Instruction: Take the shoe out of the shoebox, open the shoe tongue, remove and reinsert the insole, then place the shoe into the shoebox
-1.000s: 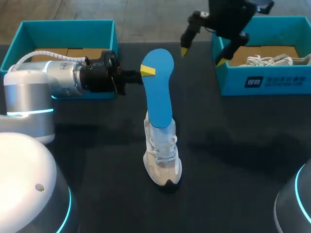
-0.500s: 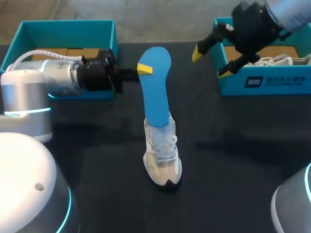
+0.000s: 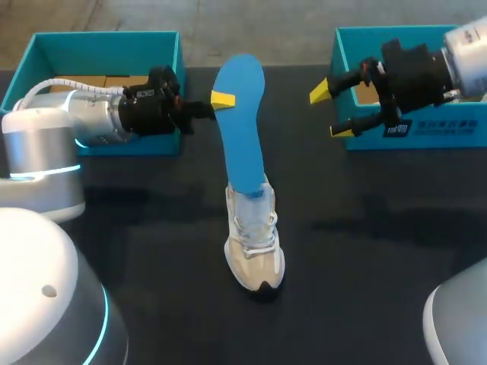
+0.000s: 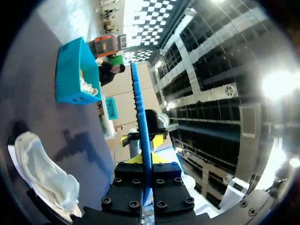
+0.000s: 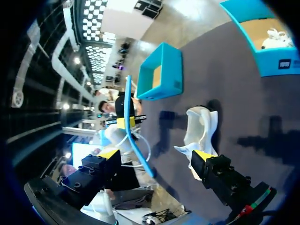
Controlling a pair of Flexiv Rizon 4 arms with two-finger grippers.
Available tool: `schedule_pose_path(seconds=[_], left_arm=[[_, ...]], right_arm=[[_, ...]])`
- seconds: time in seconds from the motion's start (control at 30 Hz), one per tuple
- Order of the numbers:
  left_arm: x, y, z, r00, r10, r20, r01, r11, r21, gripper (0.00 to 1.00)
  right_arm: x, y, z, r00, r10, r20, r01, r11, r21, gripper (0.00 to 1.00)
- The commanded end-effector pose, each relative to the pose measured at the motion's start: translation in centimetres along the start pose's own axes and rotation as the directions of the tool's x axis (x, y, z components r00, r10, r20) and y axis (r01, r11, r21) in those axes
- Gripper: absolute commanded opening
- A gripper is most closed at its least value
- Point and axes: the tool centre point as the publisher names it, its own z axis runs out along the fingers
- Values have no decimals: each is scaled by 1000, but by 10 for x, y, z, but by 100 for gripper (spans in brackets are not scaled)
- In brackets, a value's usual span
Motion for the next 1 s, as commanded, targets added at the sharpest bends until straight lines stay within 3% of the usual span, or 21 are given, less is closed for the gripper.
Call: schedule_pose_path(seconds=[0.03,0.33,0.53,0.7,0.83,1.0], left_arm=[[-2,-1,2,997,75,12,-75,997,8,0],[-2,-6,5,956,292,21,-292,956,-20,0],[0,-7,6,878,479,28,-477,877,-58,0],[0,-10,5,745,665,52,-659,745,-103,0],[0,-12,4,587,807,63,-794,589,-150,0],[1,-15,3,458,887,57,-871,461,-171,0]], right_arm=[[-7,0,4,941,-2,-338,1,1000,-2,100],[-11,2,5,934,1,-358,-3,1000,-3,100],[-13,2,6,930,6,-367,-7,1000,-2,100],[-14,2,6,929,6,-371,-7,1000,-3,100],[-15,2,6,929,8,-371,-11,1000,-4,100],[-15,1,7,927,9,-374,-13,1000,-6,100]])
